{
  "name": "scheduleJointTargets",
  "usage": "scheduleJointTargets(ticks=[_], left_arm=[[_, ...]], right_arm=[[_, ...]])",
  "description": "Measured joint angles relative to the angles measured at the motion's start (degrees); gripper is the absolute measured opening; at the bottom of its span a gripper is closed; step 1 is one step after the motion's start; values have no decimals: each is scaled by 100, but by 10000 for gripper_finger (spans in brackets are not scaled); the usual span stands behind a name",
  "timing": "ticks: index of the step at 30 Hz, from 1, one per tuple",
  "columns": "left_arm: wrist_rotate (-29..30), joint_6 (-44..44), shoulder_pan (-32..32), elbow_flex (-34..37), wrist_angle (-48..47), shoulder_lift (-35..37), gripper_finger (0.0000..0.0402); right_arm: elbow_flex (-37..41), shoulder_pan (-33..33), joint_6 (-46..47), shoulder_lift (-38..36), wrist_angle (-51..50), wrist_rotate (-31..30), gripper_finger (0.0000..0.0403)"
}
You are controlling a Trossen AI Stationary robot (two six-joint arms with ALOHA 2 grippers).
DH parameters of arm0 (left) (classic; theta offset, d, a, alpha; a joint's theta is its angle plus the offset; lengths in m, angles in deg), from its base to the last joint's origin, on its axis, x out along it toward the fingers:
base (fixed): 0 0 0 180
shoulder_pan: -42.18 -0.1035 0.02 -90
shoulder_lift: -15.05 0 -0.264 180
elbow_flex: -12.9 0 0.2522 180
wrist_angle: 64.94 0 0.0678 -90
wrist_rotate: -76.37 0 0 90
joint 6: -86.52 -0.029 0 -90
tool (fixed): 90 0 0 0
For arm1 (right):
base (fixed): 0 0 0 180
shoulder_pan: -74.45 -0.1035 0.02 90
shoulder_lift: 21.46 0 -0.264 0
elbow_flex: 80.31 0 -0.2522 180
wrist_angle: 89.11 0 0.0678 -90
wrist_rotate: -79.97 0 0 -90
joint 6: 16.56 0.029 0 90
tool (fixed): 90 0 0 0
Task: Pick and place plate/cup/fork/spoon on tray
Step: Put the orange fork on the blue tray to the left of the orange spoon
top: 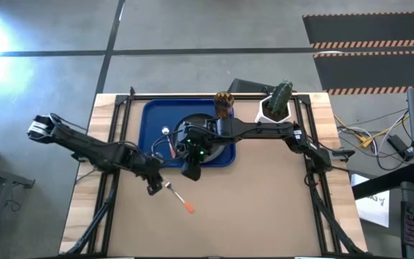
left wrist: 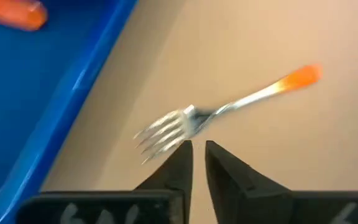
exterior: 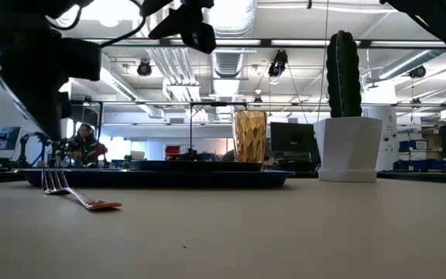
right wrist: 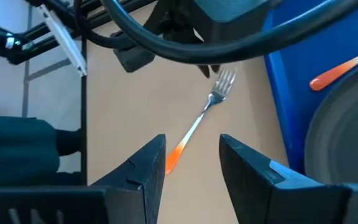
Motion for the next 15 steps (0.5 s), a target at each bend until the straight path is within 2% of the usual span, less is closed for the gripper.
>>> scheduleJointTargets(ticks=[3,9,15], left_arm=[[27,11,-7,0,360,-143,67],[72,37,-15,4,385,-530,144],[74,192,-65,9,426,-827,187]], right_arm=[[0,0,-17,0,-15,153,139],[0,-17,-136,0,-66,360,139],[0,-39,-279,0,-326,374,139]])
